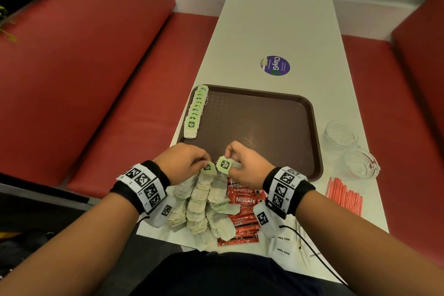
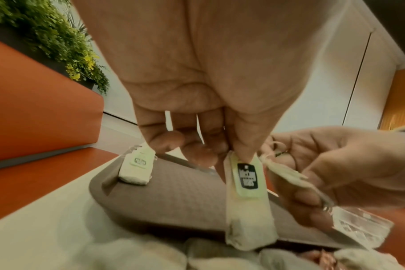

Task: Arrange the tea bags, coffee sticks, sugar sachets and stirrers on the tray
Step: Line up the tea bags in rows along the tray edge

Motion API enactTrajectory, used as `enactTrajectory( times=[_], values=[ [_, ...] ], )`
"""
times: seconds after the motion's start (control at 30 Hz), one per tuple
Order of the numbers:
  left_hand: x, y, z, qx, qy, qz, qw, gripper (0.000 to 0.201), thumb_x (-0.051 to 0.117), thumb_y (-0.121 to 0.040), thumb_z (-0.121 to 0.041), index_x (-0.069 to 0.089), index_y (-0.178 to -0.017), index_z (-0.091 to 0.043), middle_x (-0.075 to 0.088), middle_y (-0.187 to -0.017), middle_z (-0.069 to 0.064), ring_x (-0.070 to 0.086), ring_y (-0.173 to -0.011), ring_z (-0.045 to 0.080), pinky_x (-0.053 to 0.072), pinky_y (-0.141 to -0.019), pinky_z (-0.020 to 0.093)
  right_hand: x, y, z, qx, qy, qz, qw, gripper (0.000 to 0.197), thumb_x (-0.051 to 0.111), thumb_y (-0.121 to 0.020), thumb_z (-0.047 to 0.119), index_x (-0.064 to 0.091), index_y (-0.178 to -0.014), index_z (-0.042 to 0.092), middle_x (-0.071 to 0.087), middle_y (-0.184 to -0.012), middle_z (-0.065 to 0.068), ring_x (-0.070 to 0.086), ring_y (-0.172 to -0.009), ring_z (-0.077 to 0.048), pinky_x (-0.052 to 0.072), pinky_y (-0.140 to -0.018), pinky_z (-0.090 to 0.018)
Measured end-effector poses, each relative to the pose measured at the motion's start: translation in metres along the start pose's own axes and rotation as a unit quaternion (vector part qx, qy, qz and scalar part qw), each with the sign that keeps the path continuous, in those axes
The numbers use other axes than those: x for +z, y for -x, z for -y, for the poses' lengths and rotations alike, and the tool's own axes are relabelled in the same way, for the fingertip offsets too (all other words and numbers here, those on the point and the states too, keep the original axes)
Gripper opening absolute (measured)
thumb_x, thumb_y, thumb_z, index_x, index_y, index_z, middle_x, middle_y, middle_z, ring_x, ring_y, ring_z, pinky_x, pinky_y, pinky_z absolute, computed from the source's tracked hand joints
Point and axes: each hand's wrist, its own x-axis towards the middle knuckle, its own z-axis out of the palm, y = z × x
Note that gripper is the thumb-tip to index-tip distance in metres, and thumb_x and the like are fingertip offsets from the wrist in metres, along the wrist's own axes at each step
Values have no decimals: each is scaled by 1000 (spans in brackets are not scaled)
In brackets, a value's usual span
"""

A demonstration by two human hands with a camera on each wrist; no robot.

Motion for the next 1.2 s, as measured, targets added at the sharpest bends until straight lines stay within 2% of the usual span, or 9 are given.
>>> enactTrajectory(
  times=[0.07, 0.2, 0.37, 0.47, 0.57, 0.67, 0.87, 1.07, 1.2],
  values=[
    [-8, -1, -4, 9, 6, -19, 1000, 16, 56, -99, -30, 70, -107, -29, 68, -89, -16, 57, -77, 2, 46, -73, 24, -2, -1, 0, -11, -5, 6, 1000, 29, 69, -84, 15, 48, -101, 27, 73, -88, -4, 55, -59, -6, 49, -59, -30],
    [-21, -4, -11, 14, 6, -41, 999, 15, 57, -99, -29, 70, -105, -30, 59, -75, -20, 50, -69, -4, 38, -65, 22, -7, -6, 2, -24, 7, -8, 1000, 38, 72, -80, 12, 50, -108, 26, 72, -93, 6, 67, -78, -17, 56, -70, -36],
    [-31, -7, -17, 10, 11, -66, 998, 14, 58, -98, -28, 71, -104, -27, 53, -67, -22, 48, -64, -8, 38, -65, 24, -10, -11, 8, -32, -1, -28, 999, 14, 61, -87, 3, 52, -88, 13, 68, -84, -8, 68, -71, -24, 56, -62, -44],
    [-33, -7, -18, 13, 14, -75, 997, 13, 59, -98, -28, 70, -103, -28, 53, -67, -21, 48, -64, -6, 36, -63, 22, -9, -15, 11, -31, -19, -39, 999, 16, 48, -90, 1, 44, -92, 16, 67, -86, -17, 61, -68, -26, 51, -62, -47],
    [-35, -8, -21, 23, 27, -83, 996, 12, 59, -98, -28, 71, -101, -28, 52, -66, -21, 49, -63, -5, 35, -61, 21, -8, -19, 13, -42, -17, -34, 998, 17, 55, -92, 10, 47, -104, 19, 59, -80, -1, 51, -65, -16, 44, -61, -34],
    [-37, -9, -24, 39, 51, -104, 992, 11, 61, -97, -27, 71, -98, -30, 57, -68, -19, 52, -66, -5, 36, -60, 19, -5, -21, 11, -68, 19, -33, 997, 12, 63, -91, 17, 53, -90, 25, 55, -71, 9, 50, -61, -6, 39, -58, -26],
    [-29, -10, -14, 37, 168, -114, 978, 11, 75, -87, -30, 71, -97, -31, 67, -77, -8, 59, -69, 11, 50, -64, 25, -4, -27, 9, -75, 13, -59, 995, 14, 62, -94, 21, 56, -82, 18, 56, -69, 5, 49, -59, -9, 38, -55, -24],
    [-28, -19, 10, -46, 144, -165, 975, 9, 71, -90, -25, 72, -97, -29, 68, -76, -10, 59, -70, 6, 47, -66, 22, -8, -26, 9, -40, -13, -47, 998, 17, 60, -95, 21, 51, -109, 24, 61, -80, 5, 54, -64, -9, 44, -61, -23],
    [-36, -34, 44, -149, 87, -143, 975, 11, 68, -92, -28, 70, -103, -27, 67, -83, -10, 63, -78, 14, 46, -69, 26, -12, -23, 8, -12, -48, -52, 997, 15, 53, -92, 10, 43, -102, 15, 56, -76, -1, 48, -59, -14, 42, -59, -32]
  ],
)
